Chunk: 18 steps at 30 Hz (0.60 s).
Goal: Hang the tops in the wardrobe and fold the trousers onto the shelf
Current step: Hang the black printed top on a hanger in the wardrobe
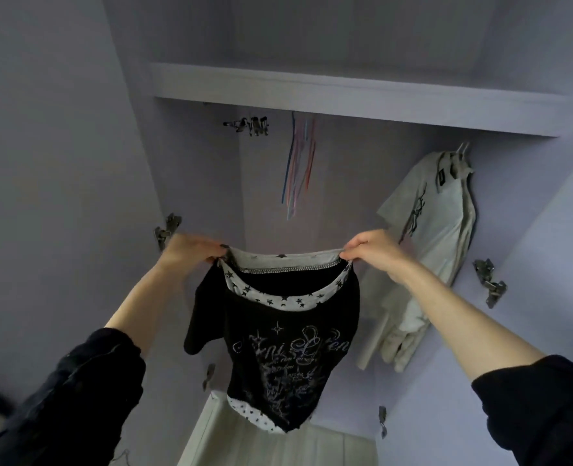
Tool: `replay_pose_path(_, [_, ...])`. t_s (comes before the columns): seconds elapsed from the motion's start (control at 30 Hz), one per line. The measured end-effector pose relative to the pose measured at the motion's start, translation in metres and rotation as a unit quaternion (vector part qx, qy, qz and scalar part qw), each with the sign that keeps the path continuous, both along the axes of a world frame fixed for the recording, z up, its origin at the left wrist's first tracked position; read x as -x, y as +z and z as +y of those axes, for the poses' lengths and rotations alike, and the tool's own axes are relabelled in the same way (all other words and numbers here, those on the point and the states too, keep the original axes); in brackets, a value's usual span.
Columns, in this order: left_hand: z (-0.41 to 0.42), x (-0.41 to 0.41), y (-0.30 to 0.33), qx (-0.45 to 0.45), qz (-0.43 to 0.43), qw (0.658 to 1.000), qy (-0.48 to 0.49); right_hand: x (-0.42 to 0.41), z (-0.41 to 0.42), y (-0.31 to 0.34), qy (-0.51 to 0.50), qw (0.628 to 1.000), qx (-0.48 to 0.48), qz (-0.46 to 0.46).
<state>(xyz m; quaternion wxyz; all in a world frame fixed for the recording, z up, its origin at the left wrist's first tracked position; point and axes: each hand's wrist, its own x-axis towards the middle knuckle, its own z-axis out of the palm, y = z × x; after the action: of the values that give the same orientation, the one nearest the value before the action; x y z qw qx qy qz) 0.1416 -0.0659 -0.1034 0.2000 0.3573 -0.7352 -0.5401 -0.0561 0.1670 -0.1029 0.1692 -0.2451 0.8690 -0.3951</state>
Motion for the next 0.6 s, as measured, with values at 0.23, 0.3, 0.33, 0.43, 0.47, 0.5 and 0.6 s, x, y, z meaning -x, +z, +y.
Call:
replay_pose_path(0.23, [-0.039,0.078,0.003,-0.006,0.014,0.997,-0.082,0.054,-0.076,-0.029,-0.005,0.999,-0.03,-0.042])
replay_pose_path(0.3, [-0.049,0.094,0.003,-0.011,0.005,0.994,-0.105,0.067,-0.101,-0.032,-0.029,0.998,-0.014,-0.063])
replay_pose_path(0.33, [-0.055,0.103,0.003,-0.005,-0.001,0.994,-0.113,0.077,-0.114,-0.034,-0.048,0.997,-0.002,-0.065])
replay_pose_path(0.43, [-0.075,0.126,0.008,0.02,-0.026,0.988,-0.149,0.114,-0.159,-0.034,-0.116,0.985,0.089,-0.086])
replay_pose_path(0.47, [-0.082,0.132,0.01,0.027,-0.029,0.986,-0.16,0.125,-0.172,-0.033,-0.137,0.978,0.117,-0.102])
replay_pose_path(0.5, [-0.087,0.138,0.011,0.026,-0.028,0.985,-0.168,0.136,-0.182,-0.033,-0.153,0.973,0.135,-0.11])
replay_pose_path(0.6, [-0.103,0.149,0.016,0.029,-0.022,0.984,-0.172,0.165,-0.203,-0.038,-0.188,0.97,0.12,-0.099])
